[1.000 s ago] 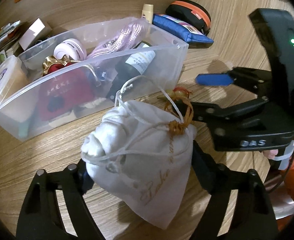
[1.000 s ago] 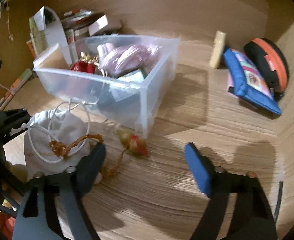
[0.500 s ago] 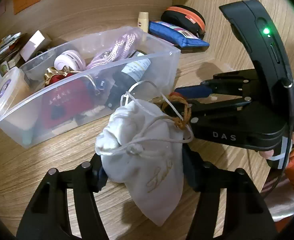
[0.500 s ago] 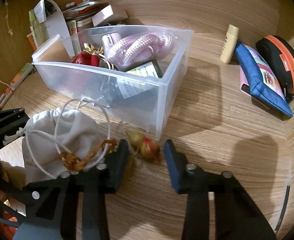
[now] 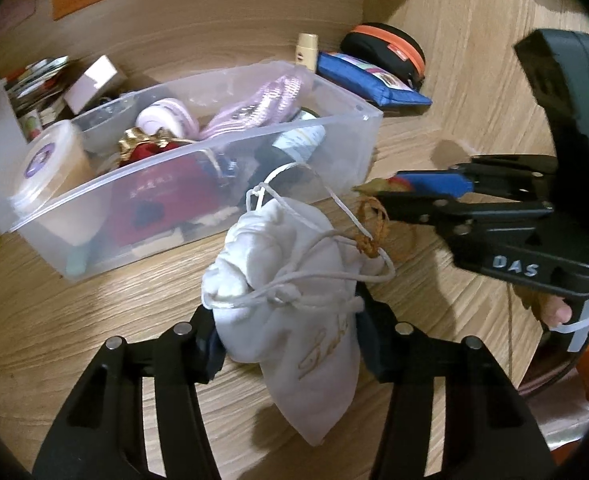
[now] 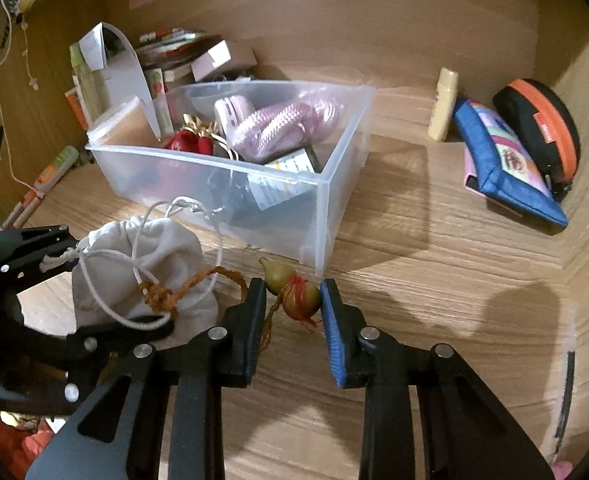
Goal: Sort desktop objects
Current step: 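Grasp white drawstring pouch with left tool while right tool grasps gourd charm, then carry pouch with left tool while right tool carries gourd charm over bin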
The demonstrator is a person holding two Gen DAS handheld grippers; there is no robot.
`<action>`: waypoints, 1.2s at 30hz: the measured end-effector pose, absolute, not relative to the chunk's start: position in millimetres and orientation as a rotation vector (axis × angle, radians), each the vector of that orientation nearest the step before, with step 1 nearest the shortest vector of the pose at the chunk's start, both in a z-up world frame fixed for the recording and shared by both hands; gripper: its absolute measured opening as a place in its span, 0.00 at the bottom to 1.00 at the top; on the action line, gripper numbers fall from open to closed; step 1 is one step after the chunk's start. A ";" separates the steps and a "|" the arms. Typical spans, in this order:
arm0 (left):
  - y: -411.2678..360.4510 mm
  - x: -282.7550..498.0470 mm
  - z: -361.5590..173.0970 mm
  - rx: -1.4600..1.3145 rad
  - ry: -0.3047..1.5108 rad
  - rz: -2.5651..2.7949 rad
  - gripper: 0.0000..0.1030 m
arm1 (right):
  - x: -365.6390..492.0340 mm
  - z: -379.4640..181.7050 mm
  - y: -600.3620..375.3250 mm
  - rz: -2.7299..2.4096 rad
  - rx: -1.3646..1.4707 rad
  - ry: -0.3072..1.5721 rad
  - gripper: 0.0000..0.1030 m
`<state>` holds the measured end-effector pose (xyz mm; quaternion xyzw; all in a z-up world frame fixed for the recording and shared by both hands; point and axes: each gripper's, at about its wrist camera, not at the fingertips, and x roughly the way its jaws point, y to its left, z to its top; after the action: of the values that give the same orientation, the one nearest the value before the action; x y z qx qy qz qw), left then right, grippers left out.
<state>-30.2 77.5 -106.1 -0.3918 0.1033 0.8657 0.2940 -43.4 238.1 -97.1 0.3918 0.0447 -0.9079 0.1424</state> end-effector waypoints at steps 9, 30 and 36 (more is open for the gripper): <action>47.0 -28.3 -86.6 -1.002 0.151 2.337 0.50 | -28.0 -71.9 230.3 -2.654 1.032 0.129 0.24; -7.2 -54.7 -19.6 -0.817 -0.022 2.483 0.50 | -33.1 -20.6 212.9 -2.694 0.819 0.103 0.24; -2.7 -68.5 -10.1 -0.800 -0.023 2.491 0.50 | -50.6 -17.2 214.3 -2.694 0.802 0.068 0.24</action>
<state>-68.5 -2.7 -10.1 -0.2952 -0.0084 0.9194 0.2597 -50.6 214.3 -17.2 0.2812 0.0239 -0.9452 0.1643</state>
